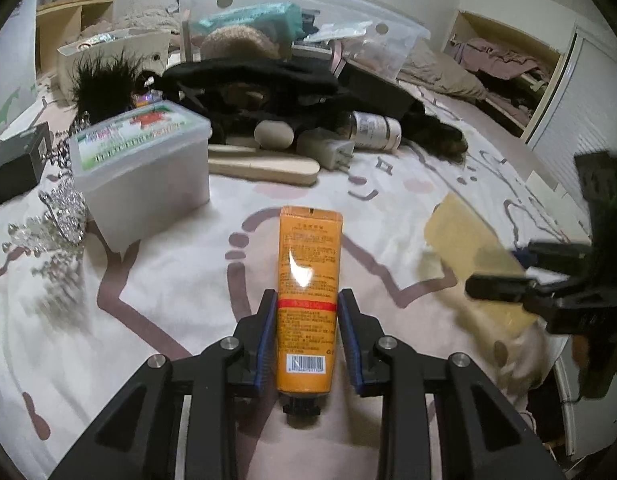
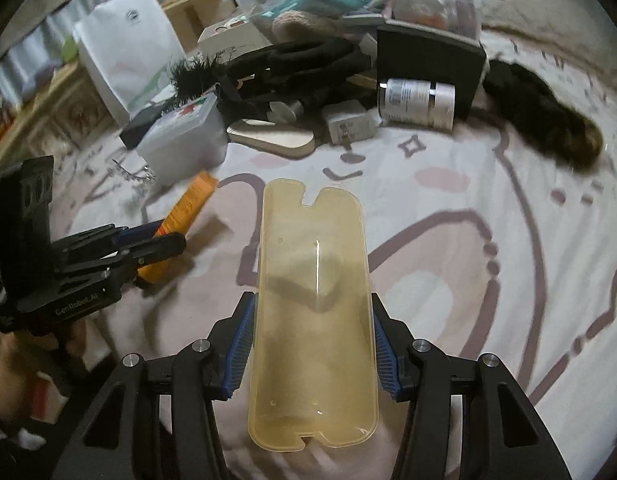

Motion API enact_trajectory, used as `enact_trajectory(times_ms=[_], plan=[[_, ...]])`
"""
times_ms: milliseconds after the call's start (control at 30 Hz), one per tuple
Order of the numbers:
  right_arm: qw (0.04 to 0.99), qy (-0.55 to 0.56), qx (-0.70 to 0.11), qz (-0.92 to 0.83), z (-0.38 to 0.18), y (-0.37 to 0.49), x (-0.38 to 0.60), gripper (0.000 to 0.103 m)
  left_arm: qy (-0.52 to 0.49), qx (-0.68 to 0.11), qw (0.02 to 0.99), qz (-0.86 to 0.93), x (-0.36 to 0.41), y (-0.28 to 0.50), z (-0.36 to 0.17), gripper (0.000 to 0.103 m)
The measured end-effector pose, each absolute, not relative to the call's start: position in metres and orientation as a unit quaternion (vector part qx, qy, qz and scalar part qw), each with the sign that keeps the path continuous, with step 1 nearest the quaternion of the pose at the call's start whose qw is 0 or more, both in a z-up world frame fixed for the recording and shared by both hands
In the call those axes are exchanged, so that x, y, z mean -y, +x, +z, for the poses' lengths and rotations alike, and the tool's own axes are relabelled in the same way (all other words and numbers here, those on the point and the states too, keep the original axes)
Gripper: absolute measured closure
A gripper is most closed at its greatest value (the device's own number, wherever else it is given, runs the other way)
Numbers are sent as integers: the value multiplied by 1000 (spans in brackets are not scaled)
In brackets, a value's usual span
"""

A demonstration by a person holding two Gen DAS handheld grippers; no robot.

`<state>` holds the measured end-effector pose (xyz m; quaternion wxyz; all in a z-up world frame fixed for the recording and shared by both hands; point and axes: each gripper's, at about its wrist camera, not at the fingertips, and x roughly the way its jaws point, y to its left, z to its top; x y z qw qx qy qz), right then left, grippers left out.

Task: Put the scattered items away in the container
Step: 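Carry the orange tube and yellow case over the clear container with both tools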

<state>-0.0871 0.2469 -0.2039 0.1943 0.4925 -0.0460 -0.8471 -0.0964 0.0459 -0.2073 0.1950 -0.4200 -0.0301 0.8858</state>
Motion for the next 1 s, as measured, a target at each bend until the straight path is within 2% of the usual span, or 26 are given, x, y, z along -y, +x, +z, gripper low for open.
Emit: enact_trajectory(times_ms=[500,1000], plan=[[191,424,138,-874,-149,-109,-284,49,-362,43,212,907,-64,-134,-149,73],[184,390,164,-887,-81,-191,-315,49,-341,44,214,915,-83,-226,-81,73]])
